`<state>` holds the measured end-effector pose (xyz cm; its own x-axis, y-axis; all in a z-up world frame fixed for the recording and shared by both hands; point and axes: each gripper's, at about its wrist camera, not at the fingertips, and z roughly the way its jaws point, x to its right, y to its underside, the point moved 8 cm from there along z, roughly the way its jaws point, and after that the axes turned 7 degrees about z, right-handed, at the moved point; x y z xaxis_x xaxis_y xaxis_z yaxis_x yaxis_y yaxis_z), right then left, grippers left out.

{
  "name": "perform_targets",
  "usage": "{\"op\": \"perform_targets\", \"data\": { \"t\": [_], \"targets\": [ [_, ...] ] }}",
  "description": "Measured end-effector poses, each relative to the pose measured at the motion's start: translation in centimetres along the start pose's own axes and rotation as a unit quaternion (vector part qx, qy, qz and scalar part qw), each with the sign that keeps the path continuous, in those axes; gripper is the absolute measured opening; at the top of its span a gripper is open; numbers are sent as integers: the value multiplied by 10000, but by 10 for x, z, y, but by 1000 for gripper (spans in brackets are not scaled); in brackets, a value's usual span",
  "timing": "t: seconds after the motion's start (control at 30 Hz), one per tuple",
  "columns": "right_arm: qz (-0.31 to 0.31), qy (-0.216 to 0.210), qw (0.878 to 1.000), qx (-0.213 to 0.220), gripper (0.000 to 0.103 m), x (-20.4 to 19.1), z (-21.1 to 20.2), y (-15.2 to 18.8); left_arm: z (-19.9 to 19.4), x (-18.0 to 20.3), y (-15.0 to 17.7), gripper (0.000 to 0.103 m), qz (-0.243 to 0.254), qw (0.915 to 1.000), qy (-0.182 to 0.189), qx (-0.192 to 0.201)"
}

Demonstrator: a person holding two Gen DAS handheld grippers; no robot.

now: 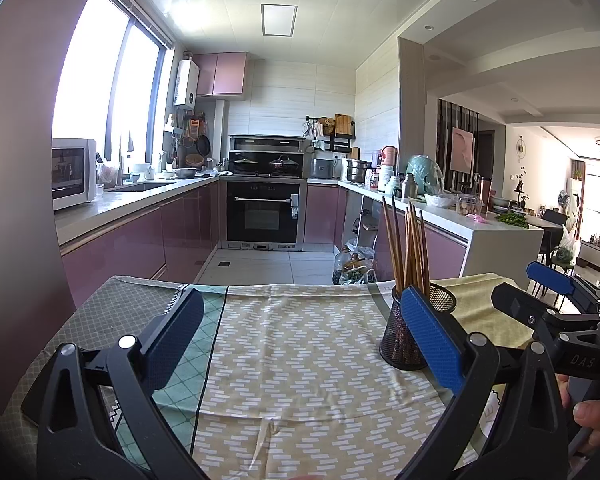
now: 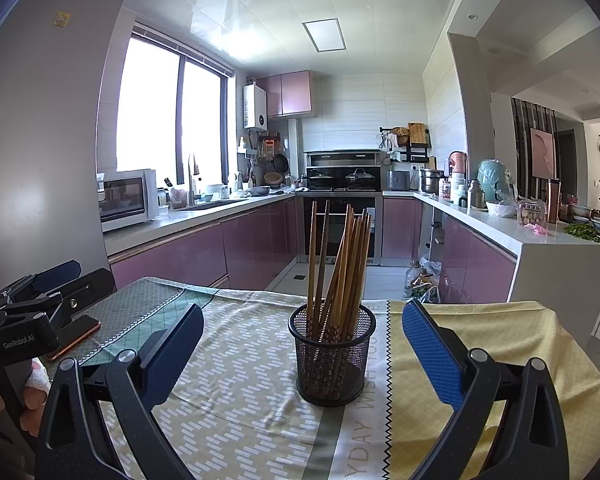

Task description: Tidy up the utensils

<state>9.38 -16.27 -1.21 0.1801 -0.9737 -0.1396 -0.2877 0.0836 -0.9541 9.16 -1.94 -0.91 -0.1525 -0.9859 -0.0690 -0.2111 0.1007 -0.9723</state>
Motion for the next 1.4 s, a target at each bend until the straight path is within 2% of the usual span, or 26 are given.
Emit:
{"op": "perform_targets", "data": {
  "t": [1.4],
  "targets": [
    [25,17,10000,28,96,-2,0,-2,1,2,1,97,0,10000,-3,6]
  ]
}}
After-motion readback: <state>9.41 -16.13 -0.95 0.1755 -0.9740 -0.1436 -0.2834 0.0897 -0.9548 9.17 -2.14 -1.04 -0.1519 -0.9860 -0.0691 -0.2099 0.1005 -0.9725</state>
